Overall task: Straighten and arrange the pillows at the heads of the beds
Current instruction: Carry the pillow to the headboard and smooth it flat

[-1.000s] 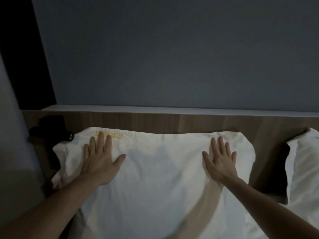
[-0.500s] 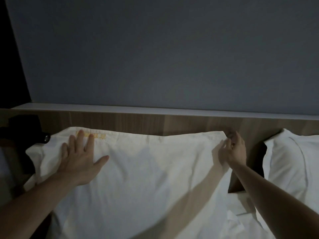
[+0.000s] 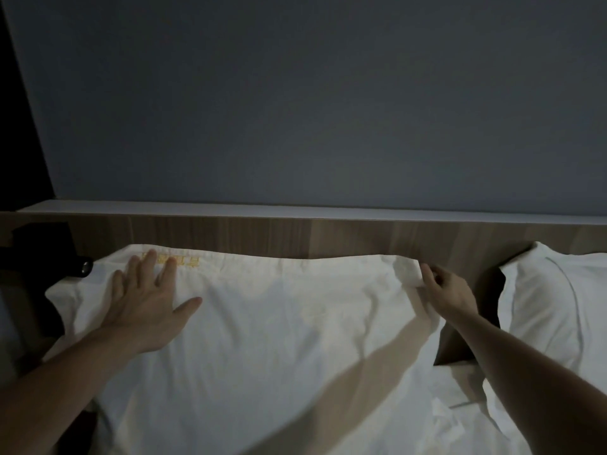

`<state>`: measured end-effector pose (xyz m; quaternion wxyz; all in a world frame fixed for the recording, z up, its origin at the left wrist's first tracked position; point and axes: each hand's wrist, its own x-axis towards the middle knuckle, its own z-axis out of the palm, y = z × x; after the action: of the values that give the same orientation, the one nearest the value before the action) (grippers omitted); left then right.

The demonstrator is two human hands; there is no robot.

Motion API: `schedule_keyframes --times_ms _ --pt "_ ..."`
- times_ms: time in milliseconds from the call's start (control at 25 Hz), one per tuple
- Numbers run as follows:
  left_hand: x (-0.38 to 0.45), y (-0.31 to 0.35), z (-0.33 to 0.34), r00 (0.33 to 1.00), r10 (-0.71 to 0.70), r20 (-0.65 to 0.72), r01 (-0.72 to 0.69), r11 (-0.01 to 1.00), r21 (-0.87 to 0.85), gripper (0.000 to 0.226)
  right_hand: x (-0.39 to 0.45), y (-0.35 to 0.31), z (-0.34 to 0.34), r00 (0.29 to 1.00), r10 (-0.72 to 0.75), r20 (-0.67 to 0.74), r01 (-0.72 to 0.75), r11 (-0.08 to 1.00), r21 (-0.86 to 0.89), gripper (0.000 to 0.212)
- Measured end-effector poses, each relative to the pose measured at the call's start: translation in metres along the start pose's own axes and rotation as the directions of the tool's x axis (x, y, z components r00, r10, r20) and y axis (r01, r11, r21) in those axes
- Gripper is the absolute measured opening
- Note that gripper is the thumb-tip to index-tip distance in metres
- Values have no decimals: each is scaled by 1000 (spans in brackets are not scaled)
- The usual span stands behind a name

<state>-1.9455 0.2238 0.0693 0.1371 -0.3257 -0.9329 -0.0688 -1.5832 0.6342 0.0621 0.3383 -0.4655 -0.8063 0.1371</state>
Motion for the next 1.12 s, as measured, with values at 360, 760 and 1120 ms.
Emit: schedule_keyframes --times_ms 360,760,1120 --pt "1 1 -8 1000 -8 -2 8 1000 17 93 5 -31 -15 896 227 -382 -130 956 264 23" --pt "2 2 -8 1000 0 0 0 999 34 93 2 -29 -2 945 297 -140 -188 839 510 20" --pt "4 2 -7 1000 -7 6 7 999 52 94 3 -9 -12 984 -138 -109 145 987 62 13"
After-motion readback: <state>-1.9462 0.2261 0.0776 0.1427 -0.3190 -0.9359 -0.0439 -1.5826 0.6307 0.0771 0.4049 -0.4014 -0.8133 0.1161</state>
